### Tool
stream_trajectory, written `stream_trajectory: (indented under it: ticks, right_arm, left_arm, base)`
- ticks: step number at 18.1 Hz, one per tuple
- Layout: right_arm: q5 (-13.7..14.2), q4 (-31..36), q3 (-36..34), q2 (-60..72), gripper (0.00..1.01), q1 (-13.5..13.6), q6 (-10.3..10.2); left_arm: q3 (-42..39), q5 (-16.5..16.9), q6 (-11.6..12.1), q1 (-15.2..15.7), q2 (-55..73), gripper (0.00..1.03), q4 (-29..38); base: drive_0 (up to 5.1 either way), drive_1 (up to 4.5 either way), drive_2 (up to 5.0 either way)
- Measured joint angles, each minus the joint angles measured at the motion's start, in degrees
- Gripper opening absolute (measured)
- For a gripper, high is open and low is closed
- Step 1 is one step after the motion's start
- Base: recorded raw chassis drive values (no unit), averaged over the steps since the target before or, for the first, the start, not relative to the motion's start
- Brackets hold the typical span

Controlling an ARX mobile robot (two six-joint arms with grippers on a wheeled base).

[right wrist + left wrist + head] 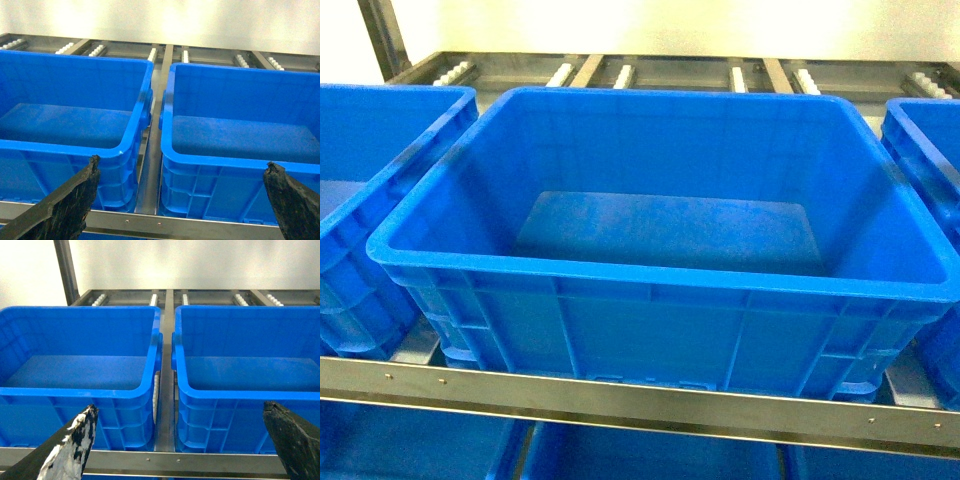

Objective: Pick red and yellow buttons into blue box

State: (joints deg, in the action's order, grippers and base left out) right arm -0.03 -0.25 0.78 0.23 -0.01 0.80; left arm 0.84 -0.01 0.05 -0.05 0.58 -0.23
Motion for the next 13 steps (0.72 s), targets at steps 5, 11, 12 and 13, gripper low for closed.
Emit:
stream_trajectory:
  ticks: [5,11,12,13]
  right_arm:
    - [0.0,0.0,0.0,0.0,0.98,0.0,0.02]
    - [0.0,0.0,0.0,0.0,0.98,0.0,0.02]
    - [0.0,0.0,0.0,0.0,0.98,0.0,0.02]
    - [0.0,0.0,0.0,0.0,0.98,0.0,0.02]
  left_arm:
    - [0.0,0.0,0.0,0.0,0.0,0.98,0.0]
    - [0.0,0.0,0.0,0.0,0.0,0.98,0.0]
    - [0.0,0.0,0.0,0.0,0.0,0.98,-0.02]
    - [0.0,-0.02,0.0,0.0,0.0,0.98,0.0]
  base:
    - [0.0,0.0,0.0]
    - [0.0,0.0,0.0]
    - [0.0,0.0,0.0]
    - [0.0,0.0,0.0]
